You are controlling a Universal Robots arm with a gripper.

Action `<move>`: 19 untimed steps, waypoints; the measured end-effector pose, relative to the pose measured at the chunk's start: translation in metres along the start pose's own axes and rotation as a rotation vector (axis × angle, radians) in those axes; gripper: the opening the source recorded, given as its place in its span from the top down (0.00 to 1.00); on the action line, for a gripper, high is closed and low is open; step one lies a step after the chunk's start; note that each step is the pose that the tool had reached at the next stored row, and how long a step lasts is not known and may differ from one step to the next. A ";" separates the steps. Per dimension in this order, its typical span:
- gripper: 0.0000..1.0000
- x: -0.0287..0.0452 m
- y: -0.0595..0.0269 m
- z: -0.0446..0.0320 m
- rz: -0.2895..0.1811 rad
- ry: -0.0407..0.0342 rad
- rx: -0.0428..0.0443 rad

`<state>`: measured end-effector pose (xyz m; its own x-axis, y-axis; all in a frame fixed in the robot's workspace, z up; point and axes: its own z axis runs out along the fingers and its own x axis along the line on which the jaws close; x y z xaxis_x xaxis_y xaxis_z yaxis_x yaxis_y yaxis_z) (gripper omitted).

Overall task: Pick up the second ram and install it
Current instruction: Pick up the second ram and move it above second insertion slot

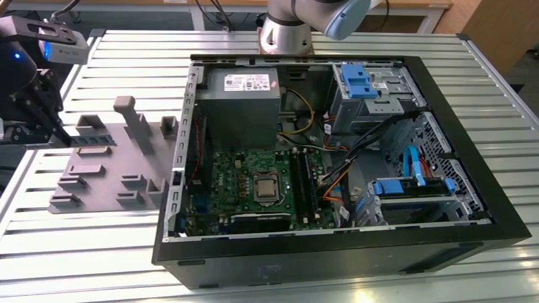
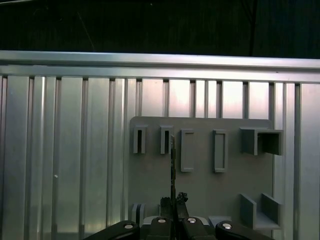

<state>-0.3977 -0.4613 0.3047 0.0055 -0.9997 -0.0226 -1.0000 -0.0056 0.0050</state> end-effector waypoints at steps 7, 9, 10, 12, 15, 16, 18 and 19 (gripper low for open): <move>0.86 -0.0001 0.0000 -0.0022 0.000 0.0000 -0.0001; 0.86 -0.0001 0.0000 -0.0026 0.000 0.0000 0.0000; 0.86 -0.0001 0.0000 -0.0029 0.000 -0.0001 0.0000; 0.86 -0.0001 0.0000 -0.0035 0.000 0.0000 0.0000; 0.86 -0.0001 0.0000 -0.0042 0.000 0.0000 0.0000; 0.86 -0.0001 0.0000 -0.0045 0.000 0.0000 0.0000; 0.86 -0.0001 0.0000 -0.0050 0.000 0.0000 0.0000; 0.86 -0.0001 0.0000 -0.0052 0.000 0.0000 0.0000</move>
<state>-0.3977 -0.4613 0.3100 0.0055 -0.9997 -0.0226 -1.0000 -0.0056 0.0051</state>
